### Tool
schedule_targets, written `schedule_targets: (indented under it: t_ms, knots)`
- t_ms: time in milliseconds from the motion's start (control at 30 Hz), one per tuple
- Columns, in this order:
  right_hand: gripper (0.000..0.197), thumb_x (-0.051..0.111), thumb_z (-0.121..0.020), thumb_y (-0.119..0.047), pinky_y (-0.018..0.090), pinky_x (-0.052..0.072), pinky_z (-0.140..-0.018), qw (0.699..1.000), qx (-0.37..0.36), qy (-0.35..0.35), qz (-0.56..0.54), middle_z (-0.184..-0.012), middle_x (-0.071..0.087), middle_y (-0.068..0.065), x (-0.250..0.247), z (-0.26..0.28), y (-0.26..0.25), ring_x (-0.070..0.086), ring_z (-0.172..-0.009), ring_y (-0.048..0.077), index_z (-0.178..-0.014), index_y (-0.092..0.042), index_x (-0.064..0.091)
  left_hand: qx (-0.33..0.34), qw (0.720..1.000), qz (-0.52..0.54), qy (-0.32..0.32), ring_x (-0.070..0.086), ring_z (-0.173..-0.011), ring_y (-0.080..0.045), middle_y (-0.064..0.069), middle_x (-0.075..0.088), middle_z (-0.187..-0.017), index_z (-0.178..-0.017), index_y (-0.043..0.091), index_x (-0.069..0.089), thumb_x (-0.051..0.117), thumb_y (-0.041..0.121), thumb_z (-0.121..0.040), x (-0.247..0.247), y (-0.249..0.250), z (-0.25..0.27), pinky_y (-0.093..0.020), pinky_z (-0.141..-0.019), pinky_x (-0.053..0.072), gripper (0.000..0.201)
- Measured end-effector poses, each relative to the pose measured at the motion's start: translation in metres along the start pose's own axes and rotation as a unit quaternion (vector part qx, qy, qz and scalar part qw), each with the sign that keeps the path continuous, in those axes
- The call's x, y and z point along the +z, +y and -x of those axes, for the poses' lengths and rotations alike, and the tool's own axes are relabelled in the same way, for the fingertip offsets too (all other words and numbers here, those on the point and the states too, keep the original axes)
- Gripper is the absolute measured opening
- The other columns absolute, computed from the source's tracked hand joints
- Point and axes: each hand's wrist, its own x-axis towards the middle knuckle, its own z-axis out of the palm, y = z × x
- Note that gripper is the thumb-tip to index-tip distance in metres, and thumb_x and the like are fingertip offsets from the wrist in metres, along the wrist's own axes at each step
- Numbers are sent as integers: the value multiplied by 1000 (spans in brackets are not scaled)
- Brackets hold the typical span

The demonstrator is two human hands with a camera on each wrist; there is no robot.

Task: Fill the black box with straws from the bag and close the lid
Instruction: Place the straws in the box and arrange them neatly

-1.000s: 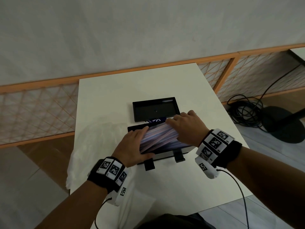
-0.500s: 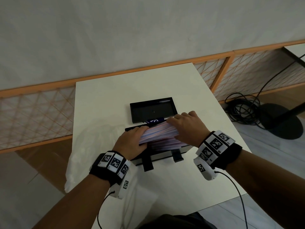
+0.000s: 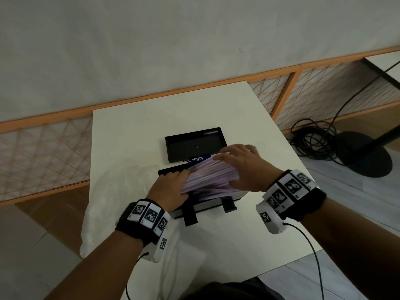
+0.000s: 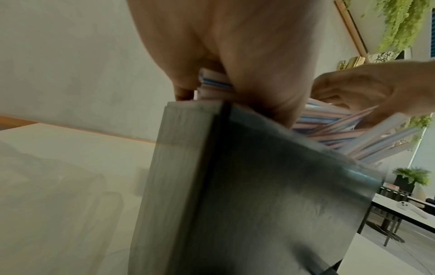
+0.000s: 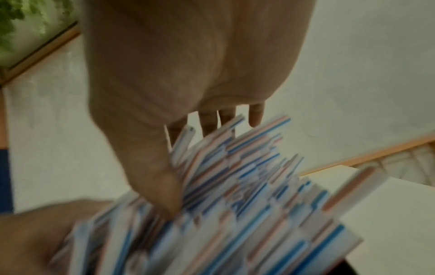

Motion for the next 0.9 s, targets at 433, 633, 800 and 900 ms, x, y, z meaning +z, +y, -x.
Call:
schedule_targets:
  t_ms: [433,633,800,900]
  knots:
    - [89,61,-60,-41,54,22,-113,945,127,85,-290,-155,17,2,30,20,33,15,-143,26,-139,-42,20,-5,999,49,19,52,-111,-25,-4,54,-123,-139,24,29,57,34,-73,9,-5,-5,-38,-96,38,72]
    - [99,59,-66,-70,51,1,-116,980,44,86,-177,-158,-9,-6,18,32,10,-10,-146,21,-144,-48,2,19,994,104,14,41,-127,-21,2,39,-140,-143,31,20,51,66,-57,5,-10,-4,-43,-109,30,98]
    - [106,65,-62,-69,60,22,-112,991,-27,16,127,-156,21,14,53,13,-13,18,-143,37,-147,-26,20,24,996,87,-18,41,-127,-21,0,40,-140,-145,29,17,67,54,-66,5,-7,-8,-44,-107,34,97]
    - [96,76,-55,-59,56,49,-88,992,-33,23,119,-135,52,14,49,2,-7,50,-123,40,-134,-19,40,14,997,64,-35,39,-127,-24,-3,36,-140,-146,27,15,74,47,-67,5,-6,-10,-44,-106,34,100]
